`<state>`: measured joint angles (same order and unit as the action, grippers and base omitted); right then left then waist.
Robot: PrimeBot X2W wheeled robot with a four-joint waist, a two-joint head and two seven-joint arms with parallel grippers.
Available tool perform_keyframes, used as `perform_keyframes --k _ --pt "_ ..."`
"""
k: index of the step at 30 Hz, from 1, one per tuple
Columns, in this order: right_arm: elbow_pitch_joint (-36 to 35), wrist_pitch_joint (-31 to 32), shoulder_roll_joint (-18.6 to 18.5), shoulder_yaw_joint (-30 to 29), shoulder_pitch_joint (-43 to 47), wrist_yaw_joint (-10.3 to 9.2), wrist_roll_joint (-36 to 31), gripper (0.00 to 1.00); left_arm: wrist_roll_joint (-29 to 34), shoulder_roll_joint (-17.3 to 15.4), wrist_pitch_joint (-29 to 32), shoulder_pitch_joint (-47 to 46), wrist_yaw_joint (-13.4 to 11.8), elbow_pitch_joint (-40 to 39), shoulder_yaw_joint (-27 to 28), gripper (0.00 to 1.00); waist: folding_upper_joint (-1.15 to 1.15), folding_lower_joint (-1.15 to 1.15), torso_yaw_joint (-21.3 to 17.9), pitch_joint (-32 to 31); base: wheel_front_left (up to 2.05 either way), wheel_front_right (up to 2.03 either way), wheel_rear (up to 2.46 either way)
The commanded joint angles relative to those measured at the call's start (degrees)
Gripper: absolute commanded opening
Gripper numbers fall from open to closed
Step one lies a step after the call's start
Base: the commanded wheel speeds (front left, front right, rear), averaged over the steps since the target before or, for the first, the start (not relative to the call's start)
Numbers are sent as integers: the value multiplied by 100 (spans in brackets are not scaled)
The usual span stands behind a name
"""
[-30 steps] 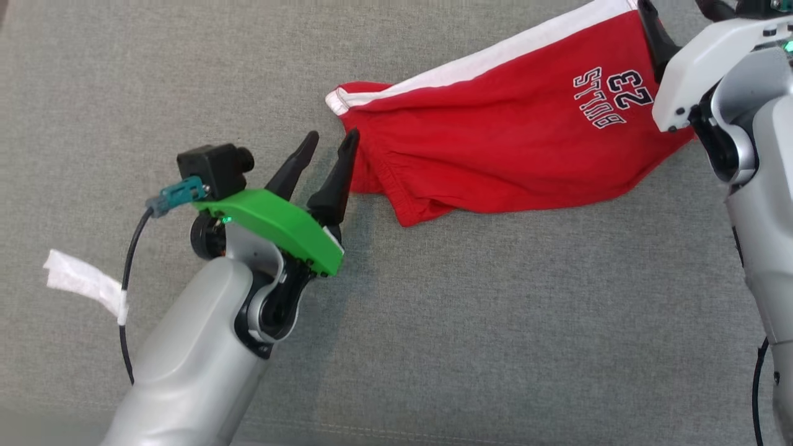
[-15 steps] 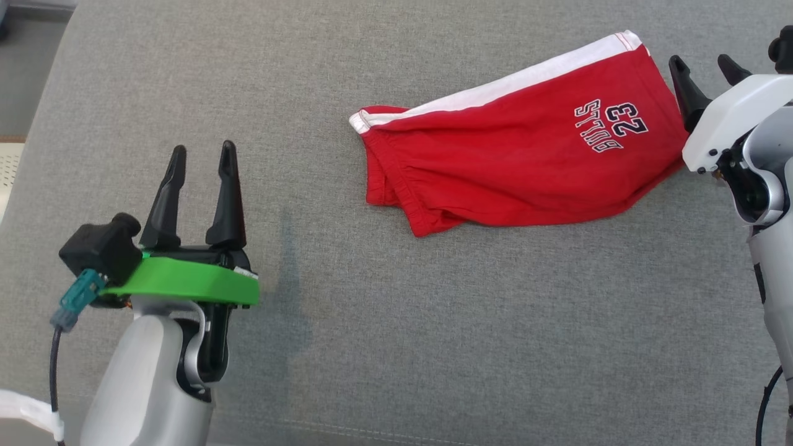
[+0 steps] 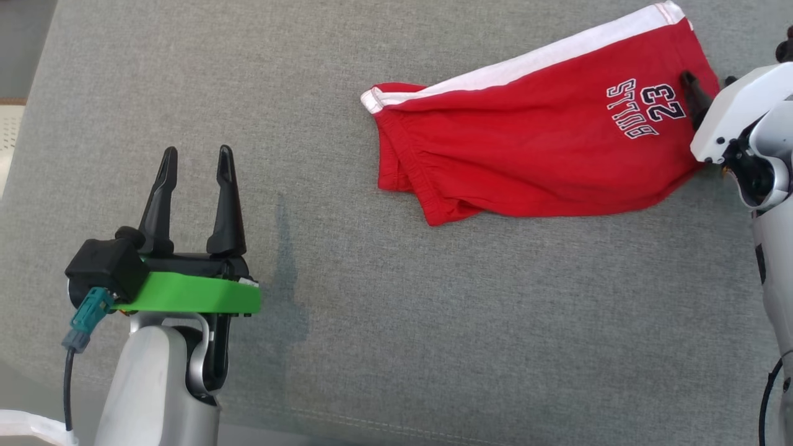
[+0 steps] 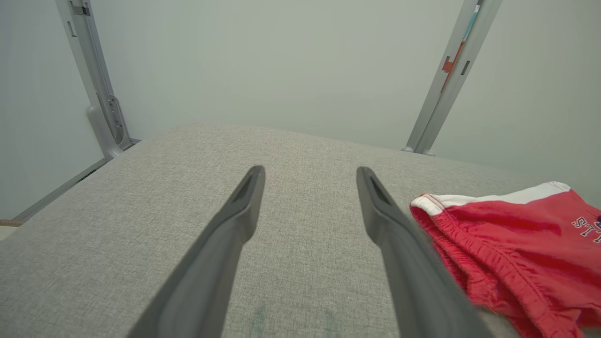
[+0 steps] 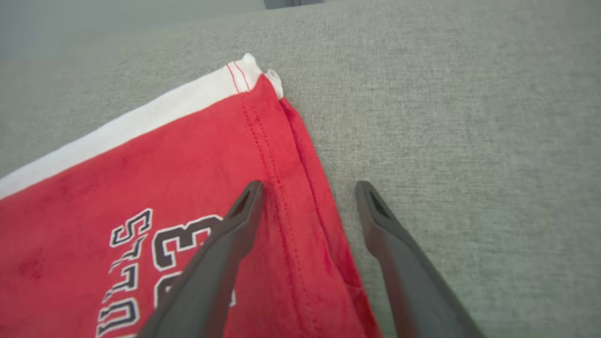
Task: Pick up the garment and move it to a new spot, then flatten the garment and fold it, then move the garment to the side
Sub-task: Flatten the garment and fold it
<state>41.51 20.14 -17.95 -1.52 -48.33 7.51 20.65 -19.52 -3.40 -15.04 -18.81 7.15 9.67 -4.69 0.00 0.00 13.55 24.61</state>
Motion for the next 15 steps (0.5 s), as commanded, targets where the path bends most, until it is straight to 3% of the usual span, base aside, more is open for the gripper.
perform_keyframes --k 1,4,6,7,9,15 --pt "112 60 2 -21 -74 -6 -98 100 44 10 -14 86 35 7 25 100 0 0 63 68 0 0 0" --pt "358 266 118 53 -35 -5 -155 100 18 35 -14 86 35 4 -37 100 0 0 89 83 0 0 0" --pt "432 449 196 232 54 -1 -151 5 -14 37 -14 100 36 4 -64 100 0 0 95 64 0 0 0" --pt "438 507 228 301 122 0 -124 0 -29 39 -14 107 36 12 -80 100 0 0 97 46 0 0 0" --pt "416 560 250 393 248 6 -30 0 -53 40 -14 114 37 34 -88 100 0 0 79 4 0 0 0" --pt "167 -70 43 223 461 -10 -114 0 -13 43 -14 181 38 122 -176 100 0 0 -53 -232 0 0 0"
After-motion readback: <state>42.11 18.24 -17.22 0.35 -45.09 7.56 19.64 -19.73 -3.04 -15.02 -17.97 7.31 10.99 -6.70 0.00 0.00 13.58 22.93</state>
